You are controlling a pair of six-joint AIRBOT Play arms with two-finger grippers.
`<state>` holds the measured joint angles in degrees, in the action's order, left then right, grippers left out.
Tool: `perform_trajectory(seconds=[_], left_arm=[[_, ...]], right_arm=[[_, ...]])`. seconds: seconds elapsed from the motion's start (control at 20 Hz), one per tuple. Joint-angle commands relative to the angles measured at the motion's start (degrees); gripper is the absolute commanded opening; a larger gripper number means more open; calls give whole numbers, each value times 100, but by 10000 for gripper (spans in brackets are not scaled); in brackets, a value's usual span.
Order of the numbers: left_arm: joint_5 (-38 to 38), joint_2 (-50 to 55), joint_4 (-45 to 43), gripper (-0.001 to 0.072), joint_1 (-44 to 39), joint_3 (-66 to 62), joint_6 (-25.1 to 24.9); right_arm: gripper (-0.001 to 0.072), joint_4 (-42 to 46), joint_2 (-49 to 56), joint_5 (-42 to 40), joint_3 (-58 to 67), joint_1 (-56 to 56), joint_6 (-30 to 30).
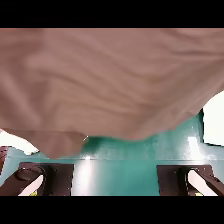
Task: Fold the shirts.
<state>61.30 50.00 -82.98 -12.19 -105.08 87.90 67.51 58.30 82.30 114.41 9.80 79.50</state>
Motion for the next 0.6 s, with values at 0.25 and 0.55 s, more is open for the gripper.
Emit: perform_trajectory(seconds=[0.25, 0.55], left_arm=[[291, 3023, -190, 32, 4, 1386, 127], [-640, 4148, -208, 178, 125, 1377, 138]], right_arm=[[16, 756, 2605, -48, -1093, -1467, 291], [24, 407, 4232, -260, -243, -1558, 286]])
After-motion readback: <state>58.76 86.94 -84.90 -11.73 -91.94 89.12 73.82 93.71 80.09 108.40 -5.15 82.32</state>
